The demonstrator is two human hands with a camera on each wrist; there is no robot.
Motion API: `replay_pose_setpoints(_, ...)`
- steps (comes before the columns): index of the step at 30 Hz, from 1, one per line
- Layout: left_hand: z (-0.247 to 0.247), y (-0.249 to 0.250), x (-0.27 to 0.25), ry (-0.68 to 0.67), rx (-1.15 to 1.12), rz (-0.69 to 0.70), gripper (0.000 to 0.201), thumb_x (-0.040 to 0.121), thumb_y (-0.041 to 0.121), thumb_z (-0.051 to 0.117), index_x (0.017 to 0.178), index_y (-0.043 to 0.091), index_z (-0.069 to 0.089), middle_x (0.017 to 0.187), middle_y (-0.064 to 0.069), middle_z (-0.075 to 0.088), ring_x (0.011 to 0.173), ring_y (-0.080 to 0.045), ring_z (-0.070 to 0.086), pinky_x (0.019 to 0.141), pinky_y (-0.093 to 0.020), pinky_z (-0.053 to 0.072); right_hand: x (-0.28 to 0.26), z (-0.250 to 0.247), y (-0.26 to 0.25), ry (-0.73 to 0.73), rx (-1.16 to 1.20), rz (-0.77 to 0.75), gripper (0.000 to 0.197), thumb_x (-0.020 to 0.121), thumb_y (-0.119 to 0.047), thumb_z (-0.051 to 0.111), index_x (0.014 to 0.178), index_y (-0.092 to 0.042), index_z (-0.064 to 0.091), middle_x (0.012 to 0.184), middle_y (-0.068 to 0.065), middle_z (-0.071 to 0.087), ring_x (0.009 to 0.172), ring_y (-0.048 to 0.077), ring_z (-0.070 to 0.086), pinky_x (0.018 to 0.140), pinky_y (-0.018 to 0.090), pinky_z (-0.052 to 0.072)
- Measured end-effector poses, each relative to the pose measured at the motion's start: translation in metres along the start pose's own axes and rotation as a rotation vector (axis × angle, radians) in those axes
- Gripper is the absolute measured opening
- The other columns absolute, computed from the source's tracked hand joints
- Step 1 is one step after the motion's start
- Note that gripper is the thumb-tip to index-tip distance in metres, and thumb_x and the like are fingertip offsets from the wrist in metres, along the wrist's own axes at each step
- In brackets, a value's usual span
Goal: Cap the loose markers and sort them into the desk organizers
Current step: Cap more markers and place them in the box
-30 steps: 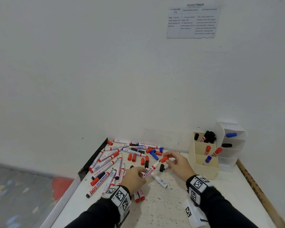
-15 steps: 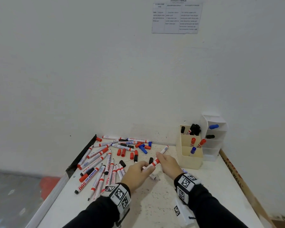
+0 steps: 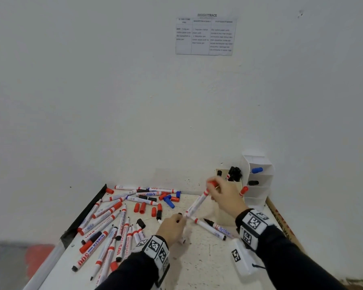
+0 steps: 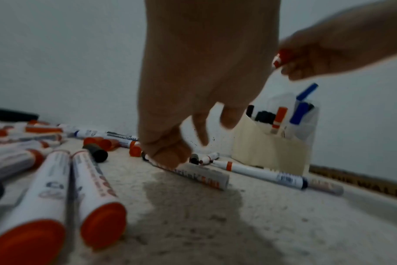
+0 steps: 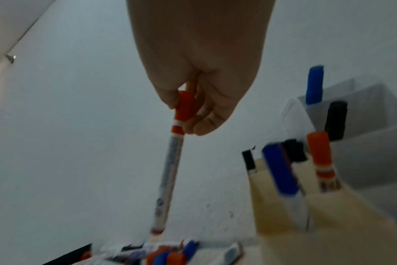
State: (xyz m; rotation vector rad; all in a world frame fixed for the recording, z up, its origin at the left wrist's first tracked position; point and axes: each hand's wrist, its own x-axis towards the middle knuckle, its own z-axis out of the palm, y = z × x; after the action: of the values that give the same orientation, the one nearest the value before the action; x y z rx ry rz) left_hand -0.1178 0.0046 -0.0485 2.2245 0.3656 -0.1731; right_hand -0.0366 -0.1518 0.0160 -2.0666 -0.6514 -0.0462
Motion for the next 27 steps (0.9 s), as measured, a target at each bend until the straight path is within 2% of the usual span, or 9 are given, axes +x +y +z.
replay_pose_setpoints(2, 0.003, -0.003, 0.000, -0.062, 0.322, -0.090, 0.043, 0.099, 0.033, 0.034, 0.138, 0.015, 0.039, 0.137, -0.010, 0.041, 0.122, -0.027, 0.044, 0.105, -0.037, 0.036, 0.012, -0.023, -0.002, 0.158, -0.004, 0.010, 0.013, 0.094, -0.017, 0.049, 0.106, -0.021, 0.048, 0.086, -0.004, 0.059, 0.071, 0.004, 0.056, 0.062, 0.013, 0.041)
replay_pose_setpoints(5, 0.012, -0.013, 0.007, -0.093, 0.486, -0.107, 0.045, 0.096, 0.036, 0.038, 0.136, 0.015, 0.041, 0.142, -0.009, 0.034, 0.125, -0.032, 0.040, 0.105, -0.041, 0.036, 0.024, -0.048, 0.003, 0.285, -0.080, 0.015, 0.009, 0.094, -0.011, 0.049, 0.098, -0.018, 0.046, 0.082, -0.003, 0.058, 0.068, 0.007, 0.054, 0.056, 0.012, 0.039)
replay_pose_setpoints(9, 0.015, -0.021, 0.012, -0.003, 0.290, -0.180, 0.035, 0.093, 0.037, 0.042, 0.124, 0.022, 0.050, 0.131, -0.008, 0.040, 0.115, -0.023, 0.048, 0.100, -0.032, 0.042, 0.026, -0.059, 0.018, 0.237, -0.146, 0.057, 0.008, 0.091, -0.002, 0.052, 0.095, -0.007, 0.056, 0.081, 0.006, 0.060, 0.060, 0.006, 0.052, 0.050, 0.005, 0.042)
replay_pose_setpoints(11, 0.015, -0.022, 0.013, 0.014, 0.223, -0.182, 0.030, 0.091, 0.038, 0.047, 0.116, 0.021, 0.053, 0.125, -0.006, 0.044, 0.110, -0.020, 0.051, 0.097, -0.029, 0.044, 0.027, -0.056, 0.029, 0.257, -0.212, 0.052, 0.013, 0.089, -0.001, 0.054, 0.099, -0.006, 0.061, 0.092, 0.009, 0.060, 0.068, 0.010, 0.055, 0.058, 0.006, 0.043)
replay_pose_setpoints(14, 0.012, -0.023, 0.013, 0.047, 0.182, -0.167, 0.012, 0.089, 0.030, 0.054, 0.099, 0.022, 0.056, 0.120, -0.005, 0.054, 0.104, -0.018, 0.056, 0.092, -0.025, 0.047, 0.027, -0.047, 0.043, 0.247, -0.302, 0.025, 0.019, 0.087, -0.004, 0.057, 0.105, -0.011, 0.062, 0.096, 0.006, 0.063, 0.083, 0.019, 0.062, 0.079, 0.025, 0.052)
replay_pose_setpoints(16, 0.005, -0.025, 0.011, 0.059, 0.152, -0.171, 0.011, 0.088, 0.015, 0.053, 0.095, 0.023, 0.056, 0.122, -0.005, 0.055, 0.106, -0.017, 0.057, 0.088, -0.020, 0.045, 0.027, -0.041, 0.048, 0.233, -0.292, 0.032, 0.013, 0.087, -0.005, 0.058, 0.098, -0.013, 0.060, 0.087, 0.005, 0.065, 0.075, 0.020, 0.064, 0.077, 0.034, 0.055)
replay_pose_setpoints(22, -0.012, -0.033, -0.001, 0.070, 0.028, -0.127, 0.032, 0.090, 0.001, 0.047, 0.116, 0.018, 0.053, 0.131, -0.011, 0.049, 0.104, -0.023, 0.060, 0.087, -0.028, 0.053, 0.032, -0.033, 0.052, 0.044, -0.619, 0.168, 0.020, 0.093, -0.022, 0.045, 0.087, -0.019, 0.064, 0.092, 0.003, 0.066, 0.079, 0.018, 0.060, 0.078, 0.038, 0.053)
replay_pose_setpoints(25, -0.019, -0.042, -0.007, 0.144, -0.040, -0.125, 0.030, 0.092, 0.000, 0.039, 0.110, 0.021, 0.052, 0.128, -0.011, 0.051, 0.082, -0.017, 0.059, 0.069, -0.025, 0.052, 0.030, -0.025, 0.036, 0.138, -0.795, 0.083, 0.026, 0.092, -0.022, 0.043, 0.087, -0.012, 0.066, 0.094, 0.004, 0.062, 0.084, 0.021, 0.054, 0.077, 0.034, 0.048)
replay_pose_setpoints(27, -0.028, -0.047, -0.009, 0.185, -0.074, -0.124, 0.029, 0.092, -0.002, 0.038, 0.104, 0.021, 0.049, 0.122, -0.010, 0.054, 0.069, -0.012, 0.054, 0.059, -0.021, 0.047, 0.033, -0.012, 0.021, 0.177, -0.718, -0.021, 0.023, 0.091, -0.017, 0.046, 0.087, -0.007, 0.067, 0.093, 0.007, 0.062, 0.083, 0.021, 0.051, 0.076, 0.032, 0.044)
